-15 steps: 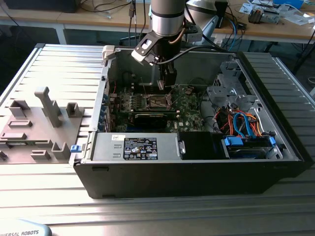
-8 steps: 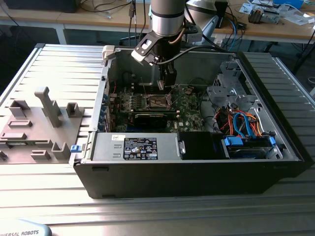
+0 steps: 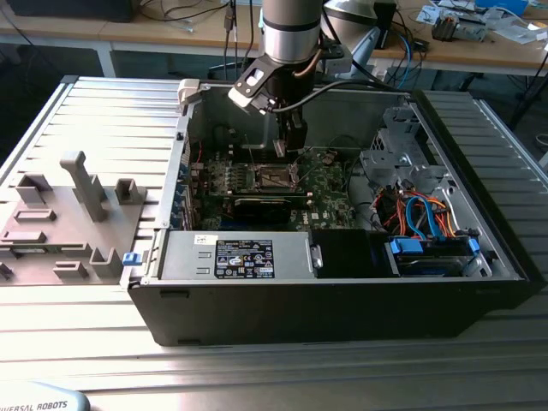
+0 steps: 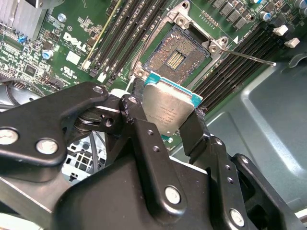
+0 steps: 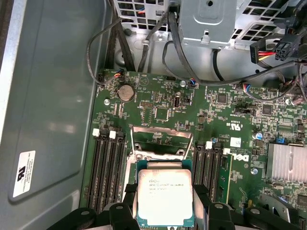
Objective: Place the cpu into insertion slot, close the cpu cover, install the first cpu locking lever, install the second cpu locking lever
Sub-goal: 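Place the cpu into insertion slot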
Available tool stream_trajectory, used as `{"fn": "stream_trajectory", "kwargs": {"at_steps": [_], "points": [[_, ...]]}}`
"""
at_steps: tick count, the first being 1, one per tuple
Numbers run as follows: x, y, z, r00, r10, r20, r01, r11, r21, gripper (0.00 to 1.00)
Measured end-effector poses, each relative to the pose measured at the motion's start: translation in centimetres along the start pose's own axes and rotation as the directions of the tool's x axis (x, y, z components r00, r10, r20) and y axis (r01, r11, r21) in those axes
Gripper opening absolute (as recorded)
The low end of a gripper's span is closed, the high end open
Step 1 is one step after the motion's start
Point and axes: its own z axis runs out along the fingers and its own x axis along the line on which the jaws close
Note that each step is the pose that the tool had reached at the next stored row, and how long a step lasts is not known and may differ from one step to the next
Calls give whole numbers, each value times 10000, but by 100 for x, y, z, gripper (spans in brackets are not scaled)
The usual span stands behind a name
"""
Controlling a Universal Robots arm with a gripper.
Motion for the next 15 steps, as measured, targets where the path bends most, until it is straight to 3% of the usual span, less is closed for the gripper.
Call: {"fn": "stream_trajectory", "kwargs": {"at_steps": [15], "points": [[0,-1,6,10000,81,7,-81,10000,-1,54]]}}
